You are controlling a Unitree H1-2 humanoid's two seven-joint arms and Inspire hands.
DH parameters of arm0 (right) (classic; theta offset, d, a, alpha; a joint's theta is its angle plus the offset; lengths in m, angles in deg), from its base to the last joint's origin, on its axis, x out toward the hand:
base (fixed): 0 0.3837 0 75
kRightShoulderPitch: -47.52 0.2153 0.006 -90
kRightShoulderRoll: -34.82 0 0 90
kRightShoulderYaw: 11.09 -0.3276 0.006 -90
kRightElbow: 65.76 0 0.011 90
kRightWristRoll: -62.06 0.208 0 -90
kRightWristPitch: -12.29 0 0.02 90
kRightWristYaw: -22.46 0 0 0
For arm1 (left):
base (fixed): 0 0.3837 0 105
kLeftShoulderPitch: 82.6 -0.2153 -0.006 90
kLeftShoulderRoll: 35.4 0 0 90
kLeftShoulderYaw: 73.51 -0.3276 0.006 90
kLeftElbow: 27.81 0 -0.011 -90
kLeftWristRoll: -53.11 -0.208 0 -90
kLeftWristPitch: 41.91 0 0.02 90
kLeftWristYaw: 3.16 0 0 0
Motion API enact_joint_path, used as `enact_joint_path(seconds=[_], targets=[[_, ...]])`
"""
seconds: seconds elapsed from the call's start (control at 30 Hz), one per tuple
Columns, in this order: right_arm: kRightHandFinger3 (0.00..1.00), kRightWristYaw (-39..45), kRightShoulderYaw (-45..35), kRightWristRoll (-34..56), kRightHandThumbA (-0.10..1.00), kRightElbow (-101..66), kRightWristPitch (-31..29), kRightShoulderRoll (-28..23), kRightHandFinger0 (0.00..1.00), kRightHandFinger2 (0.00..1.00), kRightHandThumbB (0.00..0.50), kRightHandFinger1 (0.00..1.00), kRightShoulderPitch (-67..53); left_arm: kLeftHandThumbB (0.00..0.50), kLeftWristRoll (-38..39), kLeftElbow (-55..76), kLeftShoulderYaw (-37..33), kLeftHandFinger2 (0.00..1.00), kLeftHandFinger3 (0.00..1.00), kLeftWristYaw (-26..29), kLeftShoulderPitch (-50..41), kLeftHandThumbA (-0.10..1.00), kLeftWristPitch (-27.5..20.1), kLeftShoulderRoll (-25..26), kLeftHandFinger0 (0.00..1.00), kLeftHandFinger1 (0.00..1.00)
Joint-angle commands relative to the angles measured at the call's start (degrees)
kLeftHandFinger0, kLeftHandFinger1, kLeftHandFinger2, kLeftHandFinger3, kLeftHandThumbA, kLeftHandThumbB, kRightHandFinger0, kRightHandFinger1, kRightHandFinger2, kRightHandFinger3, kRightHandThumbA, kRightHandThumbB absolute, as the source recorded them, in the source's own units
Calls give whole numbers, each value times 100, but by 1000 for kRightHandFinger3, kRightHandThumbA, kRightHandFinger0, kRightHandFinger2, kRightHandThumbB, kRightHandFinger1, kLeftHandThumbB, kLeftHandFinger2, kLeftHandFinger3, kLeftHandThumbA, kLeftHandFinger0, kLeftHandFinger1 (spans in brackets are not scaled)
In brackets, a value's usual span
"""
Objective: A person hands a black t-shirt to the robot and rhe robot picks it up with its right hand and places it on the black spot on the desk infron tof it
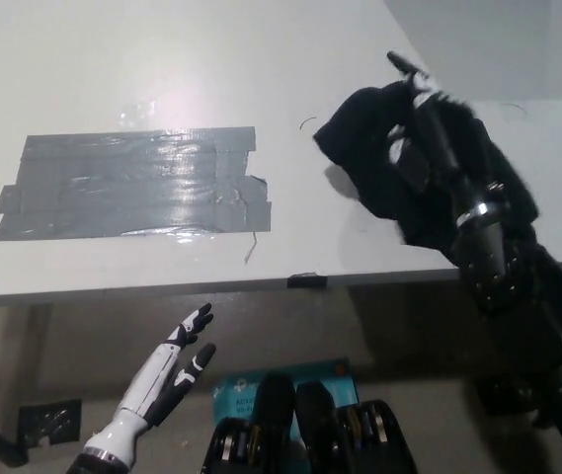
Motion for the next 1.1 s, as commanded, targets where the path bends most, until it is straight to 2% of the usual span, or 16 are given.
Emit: enact_joint_path(seconds=[0.0, 0.1, 0.13, 0.17, 0.23, 0.27, 0.4, 0.47, 0.57, 0.6, 0.63, 0.67, 0.7, 0.77, 0.87, 1.07], targets=[[1000, 1872, 423, 50, 233, 66, 833, -278, 1000, 1000, 306, 1000, 195, 500, 54, 122, -1, 1000, 1000, -70, 180, 1000, -146, 83, 1000, 1000], [1000, 2397, 649, -104, 394, 46, 1093, -512, 1000, 1000, 313, 1000, 278, 500, 60, 86, 12, 1000, 1000, -69, 257, 1000, -140, 83, 1000, 1000], [1000, 2612, 739, -154, 483, -14, 1181, -598, 1000, 1000, 352, 1000, 307, 500, 66, 79, 15, 1000, 1000, -75, 269, 1000, -132, 84, 1000, 1000], [1000, 3036, 871, -188, 625, -158, 1339, -747, 1000, 1000, 443, 1000, 350, 500, 65, 81, 19, 1000, 1000, -82, 280, 1000, -98, 88, 1000, 1000], [1000, 3474, 964, -148, 665, -297, 1511, -883, 1000, 1000, 494, 1000, 402, 500, 56, 86, 27, 1000, 1000, -81, 292, 1000, -73, 99, 1000, 1000], [1000, 3763, 958, -29, 673, -428, 1631, -992, 1000, 1000, 500, 1000, 429, 500, 49, 79, 27, 1000, 1000, -76, 306, 1000, -69, 96, 1000, 1000], [1000, 4507, 774, 511, 773, -1004, 1906, -1482, 1000, 1000, 500, 1000, 526, 500, 38, 19, 17, 1000, 1000, -80, 355, 1000, -90, 105, 1000, 1000], [1000, 4937, 477, 1025, 752, -1729, 2337, -1861, 1000, 1000, 500, 1000, 562, 500, 30, 12, 13, 1000, 1000, -91, 372, 1000, -74, 114, 1000, 1000], [1000, 5099, 24, 1767, 756, -2202, 2474, -2167, 1000, 1000, 500, 1000, 600, 500, 30, 11, 12, 1000, 1000, -101, 401, 1000, -36, 107, 1000, 1000], [1000, 5092, -188, 2067, 928, -2531, 2347, -2403, 1000, 1000, 500, 1000, 627, 500, 11, 9, 8, 1000, 1000, -96, 424, 1000, -28, 106, 1000, 1000], [1000, 5083, -310, 2237, 941, -2694, 2339, -2488, 1000, 1000, 500, 1000, 631, 500, 8, 7, 6, 1000, 1000, -97, 436, 1000, -30, 107, 1000, 1000], [1000, 4955, -725, 2832, 967, -3117, 2289, -2594, 1000, 1000, 500, 1000, 562, 500, 3, -11, 8, 1000, 1000, -88, 455, 1000, -26, 99, 1000, 1000], [1000, 4749, -984, 3029, 1000, -3582, 2236, -2703, 1000, 1000, 407, 1000, 498, 500, 27, -52, 8, 1000, 1000, -104, 475, 1000, -23, 94, 1000, 1000], [1000, 4332, -1461, 3126, 1000, -4439, 2387, -2832, 1000, 1000, 446, 1000, 390, 500, 12, -59, 7, 1000, 1000, -89, 480, 1000, -26, 85, 1000, 1000], [1000, 3692, -2292, 3864, 1000, -5630, 2845, -2535, 1000, 1000, 449, 1000, 102, 500, 0, -71, 7, 1000, 1000, -89, 466, 1000, -56, 89, 1000, 1000], [1000, 2767, -2950, 4352, 1000, -7623, 2974, -2245, 1000, 1000, 478, 1000, -701, 500, 19, -113, 24, 1000, 1000, -72, 485, 1000, -103, 73, 1000, 1000]])
